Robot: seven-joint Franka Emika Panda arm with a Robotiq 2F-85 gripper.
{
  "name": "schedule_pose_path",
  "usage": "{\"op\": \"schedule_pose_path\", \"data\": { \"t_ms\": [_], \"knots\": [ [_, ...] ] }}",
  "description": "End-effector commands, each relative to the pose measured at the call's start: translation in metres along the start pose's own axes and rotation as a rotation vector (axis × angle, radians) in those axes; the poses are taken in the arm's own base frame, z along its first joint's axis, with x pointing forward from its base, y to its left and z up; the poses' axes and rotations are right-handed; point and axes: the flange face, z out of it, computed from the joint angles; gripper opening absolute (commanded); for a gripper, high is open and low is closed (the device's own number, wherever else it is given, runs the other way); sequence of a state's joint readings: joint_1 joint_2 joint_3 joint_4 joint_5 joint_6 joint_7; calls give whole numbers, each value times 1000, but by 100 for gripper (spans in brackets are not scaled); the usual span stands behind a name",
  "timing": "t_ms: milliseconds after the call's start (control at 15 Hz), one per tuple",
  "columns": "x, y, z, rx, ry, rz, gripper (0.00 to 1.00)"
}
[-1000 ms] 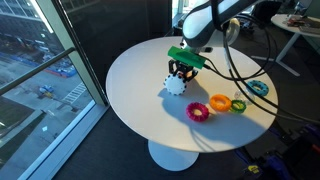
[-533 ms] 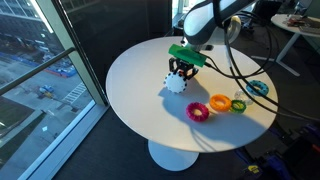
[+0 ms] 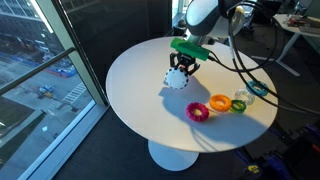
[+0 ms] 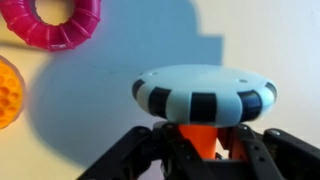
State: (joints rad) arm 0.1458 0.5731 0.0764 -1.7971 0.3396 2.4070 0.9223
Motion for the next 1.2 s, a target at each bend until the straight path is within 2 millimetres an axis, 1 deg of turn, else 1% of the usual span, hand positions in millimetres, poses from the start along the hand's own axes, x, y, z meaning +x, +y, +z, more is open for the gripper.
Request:
{"op": "schedule_pose_path", "data": {
  "t_ms": [0, 600, 1133],
  "knots": [
    [-2, 1, -23, 5, -53, -26, 15],
    [-4, 9, -47, -57, -163, -86, 15],
    [-8, 14, -55, -119, -268, -142, 15]
  ]
}}
